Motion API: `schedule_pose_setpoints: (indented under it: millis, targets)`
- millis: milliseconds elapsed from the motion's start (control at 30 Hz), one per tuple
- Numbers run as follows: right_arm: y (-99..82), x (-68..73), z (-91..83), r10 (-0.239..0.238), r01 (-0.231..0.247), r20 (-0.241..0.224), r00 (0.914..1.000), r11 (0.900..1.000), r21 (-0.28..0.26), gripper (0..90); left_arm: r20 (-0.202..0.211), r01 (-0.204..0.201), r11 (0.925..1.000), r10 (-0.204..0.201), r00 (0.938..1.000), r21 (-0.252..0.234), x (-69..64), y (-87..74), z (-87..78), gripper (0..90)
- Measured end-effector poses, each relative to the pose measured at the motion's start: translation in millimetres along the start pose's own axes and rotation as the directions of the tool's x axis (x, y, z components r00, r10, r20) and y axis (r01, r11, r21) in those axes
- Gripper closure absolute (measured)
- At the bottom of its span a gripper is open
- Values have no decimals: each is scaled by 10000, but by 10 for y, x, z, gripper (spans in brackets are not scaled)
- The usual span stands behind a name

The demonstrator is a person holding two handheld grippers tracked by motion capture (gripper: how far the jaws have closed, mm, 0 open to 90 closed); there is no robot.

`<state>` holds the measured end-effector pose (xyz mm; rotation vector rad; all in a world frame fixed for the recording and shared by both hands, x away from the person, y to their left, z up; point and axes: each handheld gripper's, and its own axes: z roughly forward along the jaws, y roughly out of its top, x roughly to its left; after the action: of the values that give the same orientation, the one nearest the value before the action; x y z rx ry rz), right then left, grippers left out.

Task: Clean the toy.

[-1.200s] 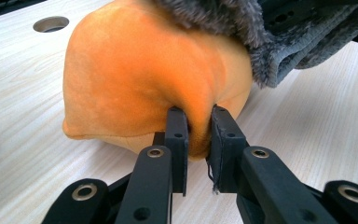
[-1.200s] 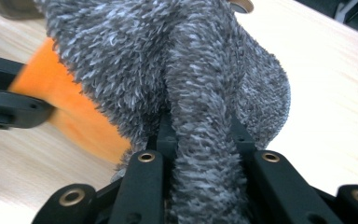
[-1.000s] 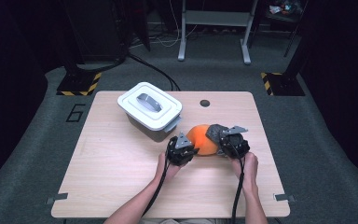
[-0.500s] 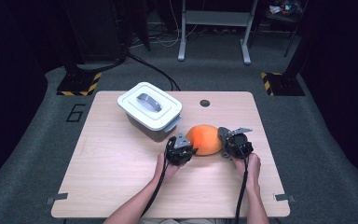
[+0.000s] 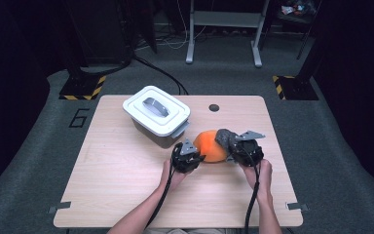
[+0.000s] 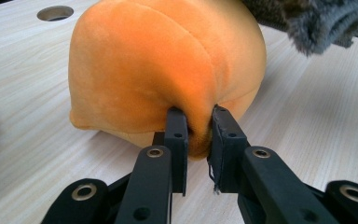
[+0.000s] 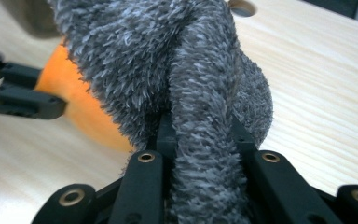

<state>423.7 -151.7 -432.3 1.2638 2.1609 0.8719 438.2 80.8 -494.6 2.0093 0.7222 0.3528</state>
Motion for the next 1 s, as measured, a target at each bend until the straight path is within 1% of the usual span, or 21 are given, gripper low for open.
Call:
schedule_pose_setpoints:
  millis: [33,100,133,200,267,300,333,367,400,433,467,533,567,600,633,700,767,800,867,900,1000]
  targets:
    - [4,26,16,-41,41,-9,10000,10000,-56,728,-23,25,10000,-25,10000,-16,-1,-2,1,789]
    - [13,76,74,-197,198,-100,9998,9997,119,728,-18,31,10000,-31,10000,-18,2,-4,0,789]
    - [14,99,108,-178,178,-17,9998,9995,254,728,-32,34,10000,-34,10000,-6,3,-5,1,789]
    - [9,106,169,-295,297,-46,9996,9989,350,728,-47,16,10000,-16,10000,11,8,-9,-1,785]
    - [4,89,185,-216,220,-130,9997,9993,302,728,-71,-42,10000,41,10000,-26,9,-13,-8,767]
    - [4,77,190,-236,240,-156,9996,9994,264,728,-144,-120,9999,120,9998,-9,-1,-11,-16,735]
    - [4,84,185,-51,55,-92,9999,9993,361,728,-274,-262,9997,262,9993,-19,-18,-8,-22,688]
    - [1,74,192,-101,103,-102,9999,9996,281,728,-362,-497,9988,497,9981,25,-32,-2,-24,648]
    - [2,62,187,-116,119,-96,9999,9992,374,728,-342,-720,9973,724,9968,132,-45,6,-27,615]
    - [-2,57,190,-41,44,-101,9999,9995,316,728,-451,-892,9959,898,9949,153,-66,8,-21,574]
    - [-4,44,196,-122,124,-101,9999,9996,254,728,-537,-1101,9937,1112,9924,223,-78,14,-16,547]
    - [-2,42,197,-22,23,-74,10000,9997,240,728,-708,-1242,9918,1261,9895,315,-100,14,12,528]
    - [-1,44,199,-18,19,-69,10000,9997,225,728,-771,-1203,9923,1222,9895,288,-107,9,32,528]
    - [-3,44,207,-56,57,-67,10000,9999,97,728,-879,-1209,9922,1230,9885,296,-111,2,49,531]
    - [-5,48,204,-72,73,-108,9999,9999,127,728,-993,-1204,9924,1223,9875,254,-112,-8,63,562]
    - [-9,61,206,0,0,-78,10000,10000,94,728,-1031,-1124,9934,1143,9881,235,-96,-23,84,650]
    - [-14,63,208,0,0,-17,10000,10000,87,728,-993,-982,9951,986,9902,90,-72,-32,91,734]
    - [-17,63,203,23,-23,-25,10000,10000,32,728,-888,-907,9959,910,9919,65,-67,-30,79,762]
    - [-18,60,158,-32,32,22,10000,9999,-144,727,-854,-927,9956,915,9921,-101,-71,-16,55,796]
    - [-14,66,124,11,-10,51,10000,9999,-125,727,-729,-974,9952,964,9927,-100,-74,-3,37,803]
    - [11,115,10,-173,172,-54,9998,9995,-260,727,-565,-847,9962,835,9949,-197,-93,28,6,812]
